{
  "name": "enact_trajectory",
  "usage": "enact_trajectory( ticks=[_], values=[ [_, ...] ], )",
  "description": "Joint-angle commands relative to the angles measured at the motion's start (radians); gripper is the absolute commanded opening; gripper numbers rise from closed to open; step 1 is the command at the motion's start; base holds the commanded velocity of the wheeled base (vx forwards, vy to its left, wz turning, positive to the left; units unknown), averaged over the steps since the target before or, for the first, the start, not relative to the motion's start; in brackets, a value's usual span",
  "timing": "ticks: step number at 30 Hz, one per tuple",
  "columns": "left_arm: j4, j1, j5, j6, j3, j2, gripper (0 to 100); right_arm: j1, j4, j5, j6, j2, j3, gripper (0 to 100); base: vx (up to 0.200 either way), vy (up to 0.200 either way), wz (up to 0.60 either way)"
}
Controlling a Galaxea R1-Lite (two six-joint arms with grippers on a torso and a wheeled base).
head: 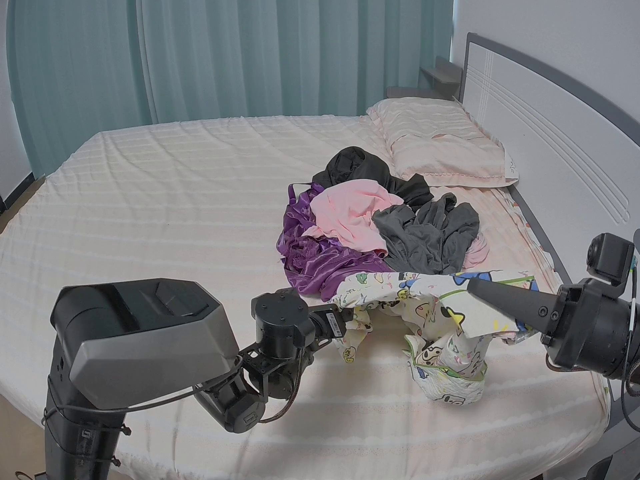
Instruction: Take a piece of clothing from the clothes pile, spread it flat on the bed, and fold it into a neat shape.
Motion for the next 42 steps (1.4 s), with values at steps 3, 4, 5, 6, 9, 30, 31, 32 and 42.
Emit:
enact_trajectory(
  ticks=[3,4,5,6,9,30,31,32,42],
  values=[
    [0.007,0.002,-0.146,-0.008,-0.023,0.044,100,-0.002,-0.004,0.0,0.0,0.015,-0.003,0,0.0,0.0,0.0],
    [0.007,0.002,-0.146,-0.008,-0.023,0.044,100,-0.002,-0.004,0.0,0.0,0.015,-0.003,0,0.0,0.0,0.0],
    [0.007,0.002,-0.189,-0.017,-0.032,0.054,100,-0.002,-0.005,0.0,0.0,0.02,-0.006,0,0.0,0.0,0.0],
    [0.007,0.002,-0.195,-0.022,-0.032,0.059,100,-0.002,-0.005,0.0,-0.002,0.02,-0.006,0,0.0,0.0,0.0],
    [0.007,0.002,-0.207,-0.042,-0.049,0.083,100,-0.007,-0.005,0.0,0.0,0.021,-0.01,0,0.0,0.0,0.0],
    [0.002,0.059,0.009,-0.02,0.21,-0.187,0,-0.111,0.005,0.002,-0.015,0.069,-0.006,0,0.0,0.0,0.0],
    [0.002,0.059,0.028,-0.012,0.221,-0.213,0,-0.113,0.005,0.0,-0.02,0.075,-0.006,0,0.0,0.0,0.0],
    [0.002,0.059,0.041,-0.003,0.232,-0.24,0,-0.117,0.005,0.0,-0.021,0.086,-0.007,0,0.0,0.0,0.0],
    [-0.003,0.079,0.121,0.141,0.278,-0.478,0,-0.229,-0.008,-0.03,-0.129,0.179,-0.035,0,0.0,0.0,0.0]
  ],
)
